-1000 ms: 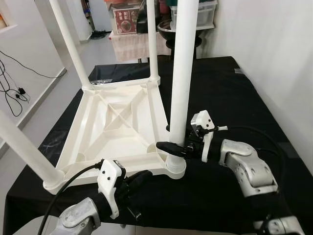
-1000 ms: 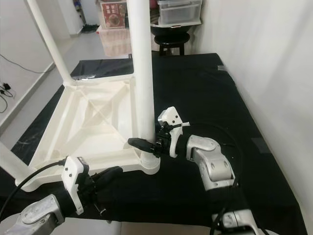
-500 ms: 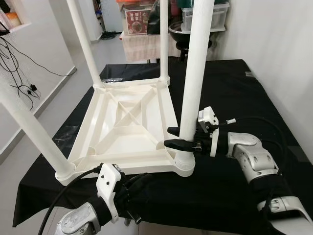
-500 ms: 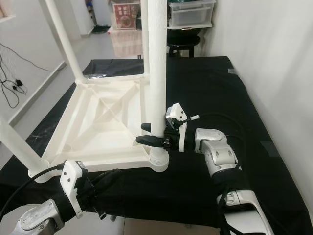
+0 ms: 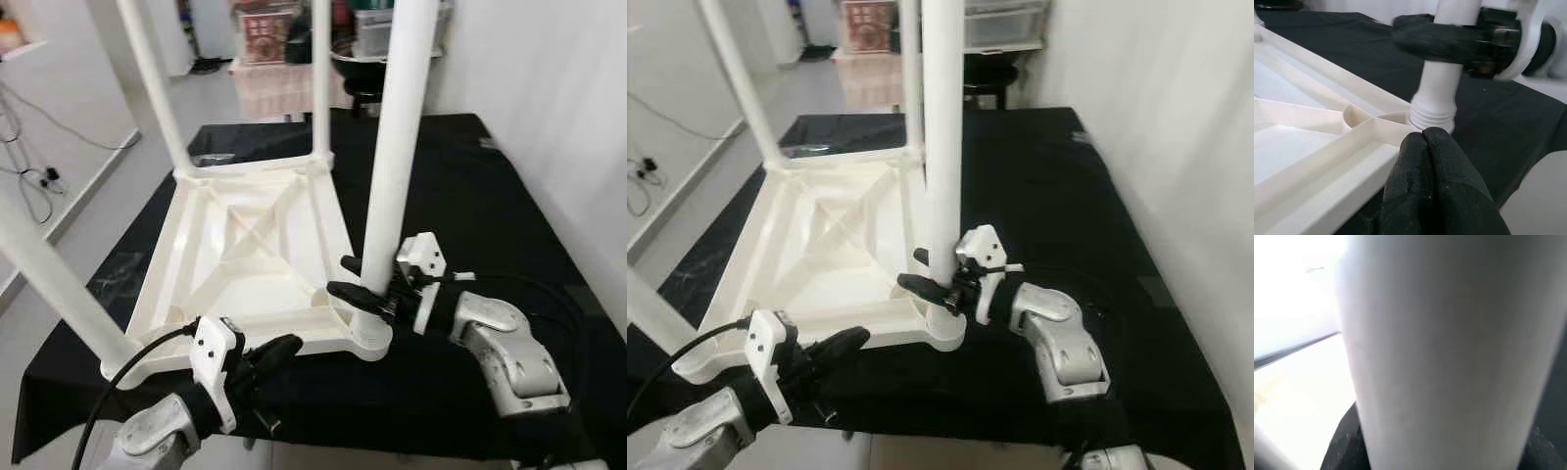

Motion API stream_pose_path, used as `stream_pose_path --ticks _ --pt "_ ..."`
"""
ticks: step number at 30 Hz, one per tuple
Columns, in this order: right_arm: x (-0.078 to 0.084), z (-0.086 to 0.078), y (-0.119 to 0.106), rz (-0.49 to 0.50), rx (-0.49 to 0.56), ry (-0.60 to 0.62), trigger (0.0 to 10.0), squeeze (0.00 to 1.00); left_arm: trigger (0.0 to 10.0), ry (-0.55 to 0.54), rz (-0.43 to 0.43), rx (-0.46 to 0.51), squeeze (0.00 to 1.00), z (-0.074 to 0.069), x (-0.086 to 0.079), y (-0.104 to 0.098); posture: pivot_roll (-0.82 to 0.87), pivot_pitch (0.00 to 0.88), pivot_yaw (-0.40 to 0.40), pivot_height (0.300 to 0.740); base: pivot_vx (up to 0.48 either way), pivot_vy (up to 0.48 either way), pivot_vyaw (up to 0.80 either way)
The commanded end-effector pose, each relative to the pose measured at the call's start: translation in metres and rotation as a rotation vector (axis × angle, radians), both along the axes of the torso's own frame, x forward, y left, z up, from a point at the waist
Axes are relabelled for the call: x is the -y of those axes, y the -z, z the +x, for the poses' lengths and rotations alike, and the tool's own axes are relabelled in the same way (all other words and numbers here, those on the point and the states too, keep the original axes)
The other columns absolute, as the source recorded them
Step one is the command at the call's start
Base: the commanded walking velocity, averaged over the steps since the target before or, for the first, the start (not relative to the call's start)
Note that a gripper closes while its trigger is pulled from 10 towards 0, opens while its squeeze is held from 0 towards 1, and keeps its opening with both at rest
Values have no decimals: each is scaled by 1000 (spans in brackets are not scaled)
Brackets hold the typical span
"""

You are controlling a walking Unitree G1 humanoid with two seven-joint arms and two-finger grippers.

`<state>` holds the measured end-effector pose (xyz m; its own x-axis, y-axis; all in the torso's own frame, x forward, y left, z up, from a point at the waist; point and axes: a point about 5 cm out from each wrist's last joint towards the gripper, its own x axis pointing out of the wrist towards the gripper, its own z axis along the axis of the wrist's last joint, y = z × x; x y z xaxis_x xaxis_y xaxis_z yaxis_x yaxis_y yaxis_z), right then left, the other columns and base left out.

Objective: Building children table

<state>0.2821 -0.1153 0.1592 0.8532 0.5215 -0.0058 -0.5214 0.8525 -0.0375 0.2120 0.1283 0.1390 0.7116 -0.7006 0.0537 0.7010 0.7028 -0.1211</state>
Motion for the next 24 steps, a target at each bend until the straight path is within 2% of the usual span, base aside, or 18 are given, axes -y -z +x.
stream_pose_path --ticks 1,3,6,7,8,9,10,11,12,13,14,15,18,19,20,24 --pt "-12 -12 22 -88 -116 -1 0 0 10000 -1 7 -29 0 0 -4 4 -75 84 81 740 0 0 0" --pt "-11 -6 20 -87 -114 -66 0 0 10000 4 7 -31 0 1 -3 5 -65 73 65 740 0 0 0" --pt "-7 -1 19 -76 -118 -55 0 0 10000 6 7 -32 0 1 -3 5 -62 72 64 740 0 0 0" --pt "-6 5 18 -45 -132 -38 3373 0 10000 7 6 -32 0 1 -3 5 -61 73 66 740 0 0 0" --pt "-6 5 18 -45 -132 -38 3373 0 10000 7 6 -32 0 1 -3 5 -61 73 66 740 0 0 0" --pt "-8 10 14 5 -138 -64 10000 0 10000 -3 3 -30 0 2 -3 4 -62 73 71 740 0 0 0" --pt "-8 10 14 5 -138 -64 10000 0 10000 -3 3 -30 0 2 -3 4 -62 73 71 740 0 0 0" --pt "-10 15 5 25 -109 -144 10000 1000 10000 -13 1 -28 0 2 -3 4 -57 66 71 740 0 0 0" --pt "-11 18 -4 42 -90 -229 10000 1000 10000 -18 -1 -28 0 3 -3 4 -55 64 68 740 0 0 0" --pt "-11 18 -4 42 -90 -229 10000 1000 10000 -18 -1 -28 0 3 -3 4 -55 64 68 740 0 0 0" --pt "-9 21 -18 18 -42 -357 10000 1000 10000 -13 -5 -32 0 4 -2 5 -55 60 65 740 0 0 0" --pt "-7 22 -24 -2 -19 -413 10000 1000 10000 -9 -6 -33 0 5 -2 5 -55 59 65 740 0 0 0" --pt "-5 22 -29 -27 2 -465 10000 1000 10000 -7 -8 -34 0 5 -2 5 -55 59 65 740 0 0 0" --pt "-3 23 -32 -66 0 -609 10000 0 10000 -6 -9 -34 0 6 -1 5 -52 53 58 740 0 0 0" --pt "-1 24 -34 -81 -12 -701 10000 0 10000 -7 -9 -33 0 6 -1 5 -52 53 58 740 0 0 0" --pt "2 28 -37 -72 -17 -749 10000 0 10000 -9 -9 -32 0 6 0 5 -46 50 55 740 0 0 0"
